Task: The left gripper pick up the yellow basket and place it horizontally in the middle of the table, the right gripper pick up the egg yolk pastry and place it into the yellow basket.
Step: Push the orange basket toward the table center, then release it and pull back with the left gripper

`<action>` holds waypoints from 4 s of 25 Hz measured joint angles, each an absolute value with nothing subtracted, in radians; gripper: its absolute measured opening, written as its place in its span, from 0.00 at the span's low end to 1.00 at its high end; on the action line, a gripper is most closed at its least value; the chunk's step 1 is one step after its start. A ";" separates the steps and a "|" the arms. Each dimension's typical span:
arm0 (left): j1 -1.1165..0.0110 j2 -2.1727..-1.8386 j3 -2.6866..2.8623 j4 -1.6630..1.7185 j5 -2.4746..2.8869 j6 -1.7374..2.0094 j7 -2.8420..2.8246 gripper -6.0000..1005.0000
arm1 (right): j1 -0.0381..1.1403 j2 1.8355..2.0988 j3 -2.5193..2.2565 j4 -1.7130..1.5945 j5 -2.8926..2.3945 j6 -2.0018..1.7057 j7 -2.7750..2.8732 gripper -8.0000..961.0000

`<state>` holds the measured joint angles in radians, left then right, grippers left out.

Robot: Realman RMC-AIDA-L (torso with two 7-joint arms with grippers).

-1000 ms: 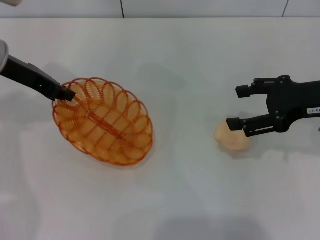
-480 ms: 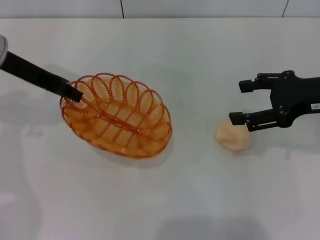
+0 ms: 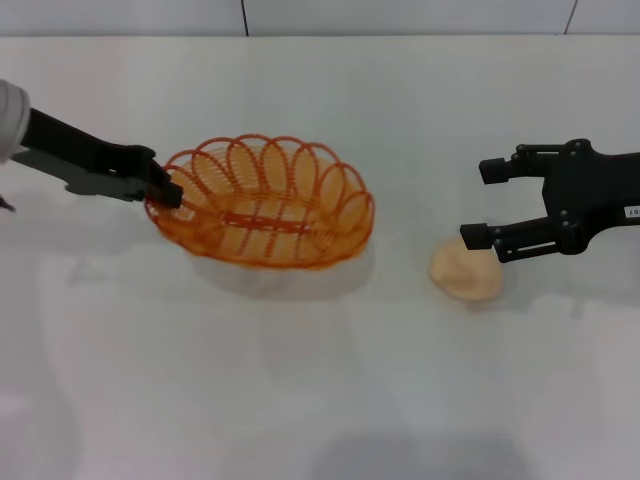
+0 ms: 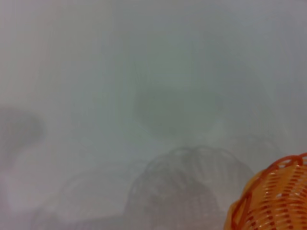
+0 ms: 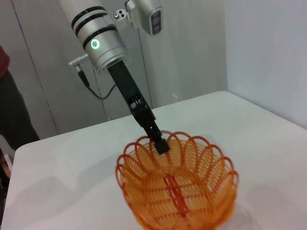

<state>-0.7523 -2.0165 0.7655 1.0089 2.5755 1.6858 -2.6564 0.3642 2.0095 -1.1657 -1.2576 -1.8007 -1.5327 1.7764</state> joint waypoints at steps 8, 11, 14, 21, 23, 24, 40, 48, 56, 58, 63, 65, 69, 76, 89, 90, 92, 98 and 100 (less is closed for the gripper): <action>-0.730 -2.040 0.766 0.964 2.539 1.632 -2.705 0.09 | 0.363 2.010 -1.163 -1.271 -1.800 -1.549 1.778 0.84; -0.731 -2.047 0.767 0.926 2.533 1.604 -2.703 0.09 | 0.362 2.010 -1.163 -1.273 -1.800 -1.559 1.778 0.83; -0.731 -2.051 0.769 0.898 2.529 1.574 -2.699 0.09 | 0.363 2.011 -1.163 -1.273 -1.800 -1.567 1.778 0.83; -0.733 -2.054 0.771 0.842 2.511 1.529 -2.681 0.09 | 0.364 2.013 -1.163 -1.277 -1.798 -1.579 1.777 0.83; -0.733 -2.056 0.771 0.832 2.511 1.524 -2.676 0.09 | 0.364 2.013 -1.163 -1.282 -1.798 -1.581 1.777 0.83; -0.734 -2.056 0.771 0.827 2.511 1.520 -2.672 0.09 | 0.364 2.013 -1.163 -1.283 -1.797 -1.582 1.777 0.83; -0.744 -2.058 0.774 0.757 2.522 1.448 -2.613 0.09 | 0.364 2.013 -1.168 -1.278 -1.787 -1.589 1.773 0.82; -0.748 -2.060 0.781 0.733 2.524 1.422 -2.600 0.09 | 0.361 2.013 -1.170 -1.276 -1.787 -1.589 1.773 0.82; -0.746 -2.063 0.796 0.711 2.524 1.404 -2.597 0.09 | 0.358 2.013 -1.174 -1.275 -1.787 -1.590 1.772 0.82; -0.747 -2.063 0.797 0.709 2.524 1.399 -2.596 0.09 | 0.358 2.013 -1.175 -1.275 -1.787 -1.590 1.772 0.82; -0.748 -2.063 0.797 0.709 2.523 1.397 -2.592 0.09 | 0.357 2.013 -1.175 -1.275 -1.787 -1.591 1.772 0.82; -0.749 -2.063 0.798 0.709 2.523 1.397 -2.591 0.09 | 0.357 2.013 -1.175 -1.275 -1.787 -1.591 1.772 0.81; -0.755 -2.063 0.798 0.709 2.522 1.397 -2.591 0.09 | 0.358 2.013 -1.176 -1.275 -1.787 -1.591 1.772 0.81; -0.758 -2.065 0.798 0.706 2.516 1.396 -2.591 0.09 | 0.358 2.013 -1.177 -1.280 -1.787 -1.591 1.772 0.81; -0.763 -2.074 0.798 0.692 2.514 1.390 -2.588 0.14 | 0.357 2.013 -1.178 -1.283 -1.787 -1.592 1.772 0.81; -0.762 -2.074 0.798 0.692 2.514 1.390 -2.588 0.14 | 0.357 2.013 -1.178 -1.283 -1.787 -1.592 1.772 0.81; -0.762 -2.074 0.798 0.692 2.514 1.390 -2.588 0.15 | 0.357 2.013 -1.178 -1.283 -1.787 -1.592 1.772 0.80; -0.762 -2.073 0.799 0.692 2.514 1.393 -2.588 0.17 | 0.361 2.013 -1.178 -1.279 -1.787 -1.592 1.772 0.80; -0.762 -2.073 0.799 0.692 2.514 1.394 -2.588 0.18 | 0.362 2.013 -1.178 -1.278 -1.787 -1.592 1.772 0.80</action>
